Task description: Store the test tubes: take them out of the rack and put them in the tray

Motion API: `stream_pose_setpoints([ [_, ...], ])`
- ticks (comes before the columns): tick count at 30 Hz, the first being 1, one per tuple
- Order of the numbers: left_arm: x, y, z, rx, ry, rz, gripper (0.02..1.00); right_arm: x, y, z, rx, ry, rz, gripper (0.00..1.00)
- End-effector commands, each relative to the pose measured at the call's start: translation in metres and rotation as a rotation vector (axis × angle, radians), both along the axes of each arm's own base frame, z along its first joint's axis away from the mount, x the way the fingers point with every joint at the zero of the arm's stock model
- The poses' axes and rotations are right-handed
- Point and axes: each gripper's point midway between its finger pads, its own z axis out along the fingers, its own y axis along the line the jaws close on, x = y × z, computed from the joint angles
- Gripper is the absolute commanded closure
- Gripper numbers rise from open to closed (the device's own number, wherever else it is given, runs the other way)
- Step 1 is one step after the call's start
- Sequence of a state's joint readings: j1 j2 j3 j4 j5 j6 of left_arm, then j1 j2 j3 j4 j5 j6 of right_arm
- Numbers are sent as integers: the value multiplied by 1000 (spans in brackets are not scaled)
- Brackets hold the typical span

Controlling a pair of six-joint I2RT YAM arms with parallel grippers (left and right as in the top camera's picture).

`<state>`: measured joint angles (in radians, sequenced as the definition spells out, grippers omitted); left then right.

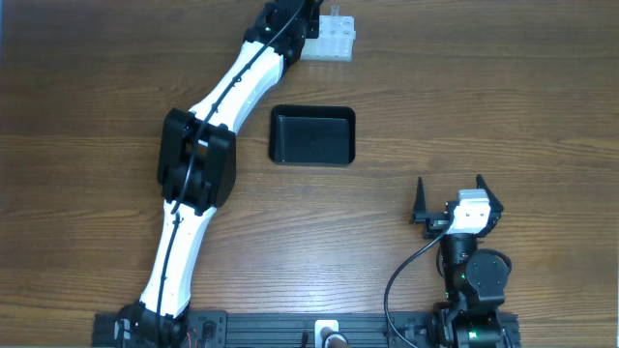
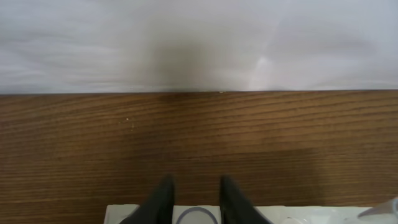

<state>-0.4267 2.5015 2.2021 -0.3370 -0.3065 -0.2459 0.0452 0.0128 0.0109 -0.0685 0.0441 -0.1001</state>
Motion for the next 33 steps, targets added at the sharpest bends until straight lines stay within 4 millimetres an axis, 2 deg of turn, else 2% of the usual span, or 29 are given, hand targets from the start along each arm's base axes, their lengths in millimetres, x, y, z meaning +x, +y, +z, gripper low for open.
stream_pose_setpoints([
  [1,2,0,-10,6,13,-9,877,0,-4,-2,9,2,-20,9],
  [8,4,2,-6,0,1,-5,923,0,-4,-2,9,2,-20,7],
  [11,6,5,13,-11,-25,0,947,0,-4,-2,9,2,-20,9],
  [15,3,11,48,-27,-64,7,956,0,-4,-2,9,2,-20,7],
  [17,1,13,72,-30,-95,2,956,0,-4,-2,9,2,-20,9],
  [23,-18,21,170,-52,-229,-16,945,0,-4,-2,9,2,-20,9],
  [27,-43,26,225,-81,-278,-32,943,0,-4,-2,9,2,-20,7],
  [30,-63,20,241,-129,-253,-66,943,0,-4,-2,9,2,-20,7],
  [31,-71,19,240,-163,-221,-58,943,0,-4,-2,9,2,-20,9],
  [33,-85,21,226,-217,-129,-13,976,0,-4,-2,9,2,-20,9],
])
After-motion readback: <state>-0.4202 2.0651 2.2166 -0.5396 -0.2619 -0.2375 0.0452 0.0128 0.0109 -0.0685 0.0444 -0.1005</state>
